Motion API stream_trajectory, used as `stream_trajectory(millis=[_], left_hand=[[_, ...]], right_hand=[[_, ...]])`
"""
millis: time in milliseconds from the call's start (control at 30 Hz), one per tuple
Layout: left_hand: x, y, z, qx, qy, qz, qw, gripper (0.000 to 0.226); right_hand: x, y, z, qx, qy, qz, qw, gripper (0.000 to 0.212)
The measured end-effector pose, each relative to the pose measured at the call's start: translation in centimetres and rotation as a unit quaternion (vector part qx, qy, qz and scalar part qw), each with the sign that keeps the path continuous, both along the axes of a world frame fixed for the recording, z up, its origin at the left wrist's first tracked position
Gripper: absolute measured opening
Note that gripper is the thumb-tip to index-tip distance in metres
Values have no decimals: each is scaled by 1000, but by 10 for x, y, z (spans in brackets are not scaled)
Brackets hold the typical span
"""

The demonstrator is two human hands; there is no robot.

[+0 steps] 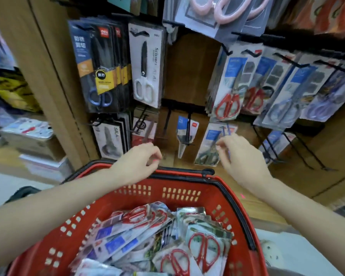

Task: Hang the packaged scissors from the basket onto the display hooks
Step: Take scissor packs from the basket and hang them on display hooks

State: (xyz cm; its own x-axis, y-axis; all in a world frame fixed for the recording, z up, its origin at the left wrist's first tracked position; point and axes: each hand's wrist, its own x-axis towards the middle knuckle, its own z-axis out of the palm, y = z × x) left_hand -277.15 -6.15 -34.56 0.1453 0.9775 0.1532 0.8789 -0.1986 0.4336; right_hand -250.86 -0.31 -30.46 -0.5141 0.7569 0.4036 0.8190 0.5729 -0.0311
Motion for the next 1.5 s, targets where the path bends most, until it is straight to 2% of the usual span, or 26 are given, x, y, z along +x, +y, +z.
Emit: stream_trajectory(millis=[133,267,400,500,600,633,733,800,867,933,1100,1233,1367,1433,1500], left_hand=[[-14,-61,-49,-68,27,-7,997,13],[3,-99,-87,-176,26,-27,984,27],[28,-115,-122,-274,-49,-25,960,41],[48,-124,-139,-320,-119,-25,939,36],[59,-132,-146,-301,-157,-6,940,19],[59,-133,-146,-296,-160,-3,942,14],[57,-142,-142,-293,-186,-22,938,23],[51,-147,-140,-313,-195,-33,929,18],[42,-152,-138,-342,-180,-36,922,11],[30,-154,-139,-361,-151,-34,919,29],[14,-155,-133,-360,-110,-41,926,32],[9,-157,-123,-326,-82,-52,940,19],[-1,-159,-118,-281,-78,-21,956,10],[-4,-161,-122,-304,-73,-37,949,17],[-5,-166,-125,-334,-39,-43,941,27]], right_hand=[[-6,-55,-51,-85,-7,46,995,12],[-7,-90,-106,-227,-16,53,972,30],[-5,-112,-143,-318,-34,45,947,46],[0,-123,-154,-319,-65,56,944,52],[1,-130,-157,-322,-80,68,941,49],[1,-132,-158,-324,-74,73,940,46],[-2,-142,-158,-341,-30,85,936,36],[-4,-150,-157,-362,-18,66,930,33],[-5,-155,-152,-370,-22,44,928,29],[-3,-154,-148,-356,0,20,934,26],[8,-141,-121,-349,142,-56,925,24],[15,-132,-94,-341,306,-118,881,28],[21,-126,-70,-362,436,-173,806,32],[24,-125,-64,-389,485,-200,757,26],[24,-127,-61,-433,548,-213,683,22]])
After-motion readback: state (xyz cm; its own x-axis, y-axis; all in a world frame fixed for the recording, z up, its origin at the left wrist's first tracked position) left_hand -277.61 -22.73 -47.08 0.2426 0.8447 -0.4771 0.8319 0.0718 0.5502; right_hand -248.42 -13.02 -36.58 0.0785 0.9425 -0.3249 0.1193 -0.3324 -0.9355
